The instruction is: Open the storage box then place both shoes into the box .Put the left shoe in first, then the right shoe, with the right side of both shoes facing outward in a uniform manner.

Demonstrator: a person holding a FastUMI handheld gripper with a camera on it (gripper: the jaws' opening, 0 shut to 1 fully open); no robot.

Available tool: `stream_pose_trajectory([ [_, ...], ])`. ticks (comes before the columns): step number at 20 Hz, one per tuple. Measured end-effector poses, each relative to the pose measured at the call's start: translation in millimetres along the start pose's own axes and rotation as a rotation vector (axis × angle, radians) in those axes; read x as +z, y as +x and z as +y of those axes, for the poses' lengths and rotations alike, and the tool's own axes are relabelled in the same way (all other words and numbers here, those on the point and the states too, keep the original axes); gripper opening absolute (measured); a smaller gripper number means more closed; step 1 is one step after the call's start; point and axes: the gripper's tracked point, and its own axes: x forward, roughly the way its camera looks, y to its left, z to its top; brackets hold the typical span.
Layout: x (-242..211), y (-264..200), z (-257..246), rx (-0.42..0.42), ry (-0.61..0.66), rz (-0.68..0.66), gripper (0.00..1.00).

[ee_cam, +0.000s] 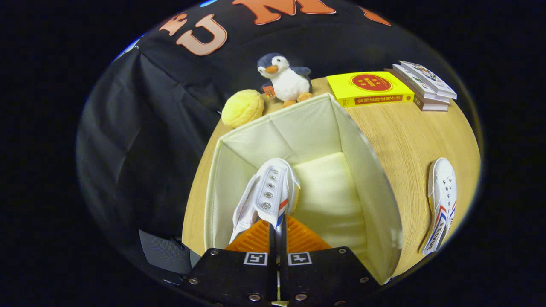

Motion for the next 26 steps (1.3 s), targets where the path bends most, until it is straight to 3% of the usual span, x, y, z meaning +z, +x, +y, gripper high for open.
stream_pose_trajectory([
  [2,-14,7,-3,-0.013,0.018,0.063,0.05],
  [5,-11,0,6,0.074,0.051,0.065,0.14],
  [7,-4,-16,10,0.129,0.067,0.043,0.23],
  [8,1,-26,13,0.150,0.066,0.027,0.34],
  [11,15,-60,3,0.169,0.020,-0.042,0.49],
  [12,20,-73,-3,0.164,-0.002,-0.075,0.59],
  [16,42,-117,-48,0.077,-0.069,-0.205,0.85],
  [20,48,-142,-122,-0.064,-0.073,-0.269,0.87],
  [23,29,-145,-200,-0.222,-0.049,-0.242,0.88],
  [26,4,-144,-250,-0.306,-0.026,-0.195,0.88],
])
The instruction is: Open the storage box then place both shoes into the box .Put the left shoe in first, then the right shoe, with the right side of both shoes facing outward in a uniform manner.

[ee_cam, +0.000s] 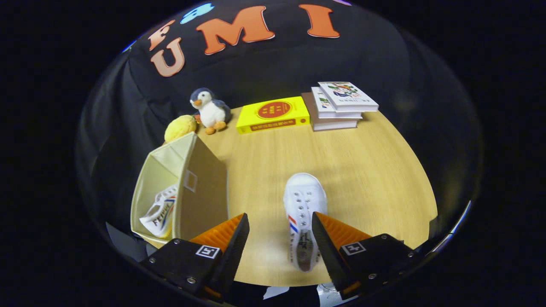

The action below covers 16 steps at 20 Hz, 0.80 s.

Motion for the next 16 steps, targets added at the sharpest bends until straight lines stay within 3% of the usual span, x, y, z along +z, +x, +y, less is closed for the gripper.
stream_pose_trajectory([
  [5,-54,25,-48,-0.097,-0.045,0.107,0.83],
  [11,-76,54,-67,-0.144,-0.101,0.147,0.72],
  [16,-74,75,-62,-0.072,0.028,0.181,0.63],
])
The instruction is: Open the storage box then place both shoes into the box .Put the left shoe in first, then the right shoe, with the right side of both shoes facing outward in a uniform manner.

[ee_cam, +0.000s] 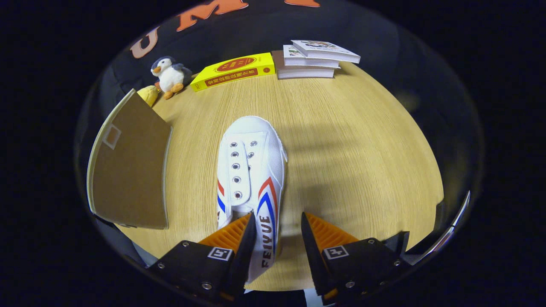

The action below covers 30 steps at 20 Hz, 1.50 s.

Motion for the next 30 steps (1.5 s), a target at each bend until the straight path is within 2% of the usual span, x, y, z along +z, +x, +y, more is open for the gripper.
stream_pose_trajectory([
  [3,0,6,7,0.055,-0.004,0.029,0.61],
  [6,-2,8,13,0.120,0.047,0.081,0.52],
  [7,-3,9,15,0.135,0.072,0.085,0.47],
  [8,0,6,13,0.128,0.089,0.069,0.34],
  [11,2,7,8,0.136,0.098,0.018,0.28],
  [14,2,5,10,0.150,0.185,-0.004,0.06],
  [18,11,-11,27,0.180,0.183,-0.045,0.05],
  [23,56,-54,51,0.200,0.128,-0.127,0.05],
  [30,102,-120,124,0.307,0.027,-0.203,0.05],
])
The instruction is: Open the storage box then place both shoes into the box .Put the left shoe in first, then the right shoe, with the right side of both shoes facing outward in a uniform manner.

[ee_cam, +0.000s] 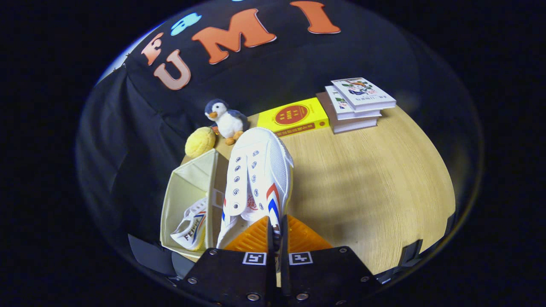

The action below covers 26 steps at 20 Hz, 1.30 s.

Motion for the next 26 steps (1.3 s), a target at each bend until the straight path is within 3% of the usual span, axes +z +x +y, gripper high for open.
stream_pose_trajectory([
  [5,16,-3,65,0.073,-0.080,-0.003,0.05],
  [12,-9,27,128,0.093,-0.186,0.076,0.05],
  [26,-51,89,122,-0.087,-0.280,0.173,0.05],
])
